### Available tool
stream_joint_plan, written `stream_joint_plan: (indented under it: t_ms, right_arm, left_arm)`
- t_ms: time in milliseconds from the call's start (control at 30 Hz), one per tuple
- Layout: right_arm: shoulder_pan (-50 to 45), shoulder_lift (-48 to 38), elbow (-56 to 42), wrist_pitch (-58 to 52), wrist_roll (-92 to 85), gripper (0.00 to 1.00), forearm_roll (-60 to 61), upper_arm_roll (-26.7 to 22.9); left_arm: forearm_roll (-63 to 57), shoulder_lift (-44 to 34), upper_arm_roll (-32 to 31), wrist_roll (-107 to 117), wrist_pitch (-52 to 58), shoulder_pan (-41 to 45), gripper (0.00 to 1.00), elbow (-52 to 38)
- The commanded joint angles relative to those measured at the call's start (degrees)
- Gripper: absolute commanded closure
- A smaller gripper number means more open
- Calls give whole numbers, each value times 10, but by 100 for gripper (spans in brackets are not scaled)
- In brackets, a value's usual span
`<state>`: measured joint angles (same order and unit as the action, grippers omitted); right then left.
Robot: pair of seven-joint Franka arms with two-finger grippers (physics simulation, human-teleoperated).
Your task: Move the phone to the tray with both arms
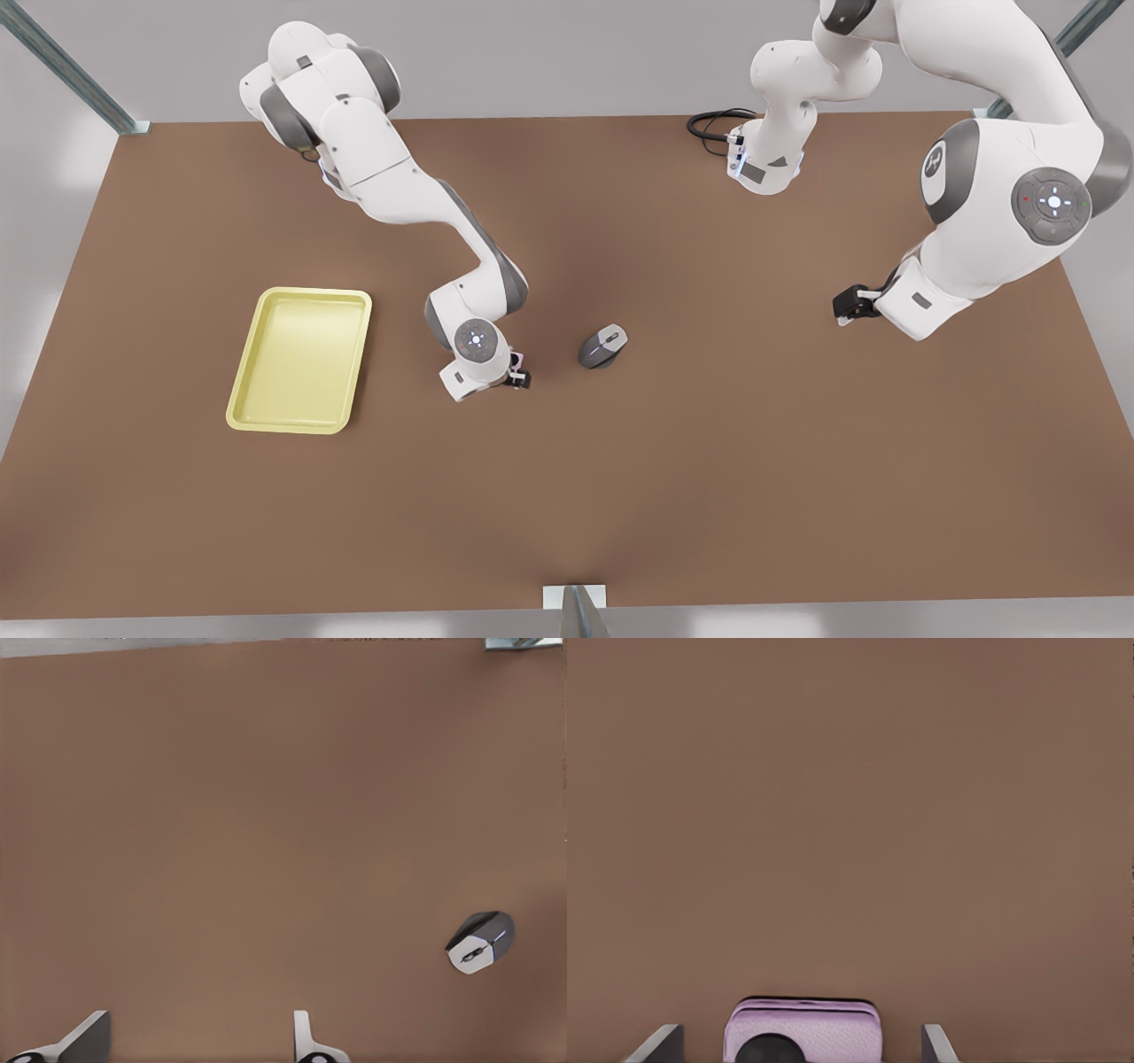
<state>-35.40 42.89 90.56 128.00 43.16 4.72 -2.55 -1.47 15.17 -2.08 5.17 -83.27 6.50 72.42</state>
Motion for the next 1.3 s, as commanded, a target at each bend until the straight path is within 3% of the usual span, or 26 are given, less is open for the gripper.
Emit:
stream_joint_plan:
  t_ms: [0,1200,1267]
  right_arm:
    - [-1,-1,4,10,67,0,-4,0]
    - [0,-9,69,68,14,0,-20,28]
    - [0,-10,69,68,13,6,-19,28]
  left_arm:
    - [-1,4,0,-39,0,1,0,-1]
    - [-5,24,5,-39,-36,0,0,5]
    - [-5,24,5,-39,-36,-1,0,5]
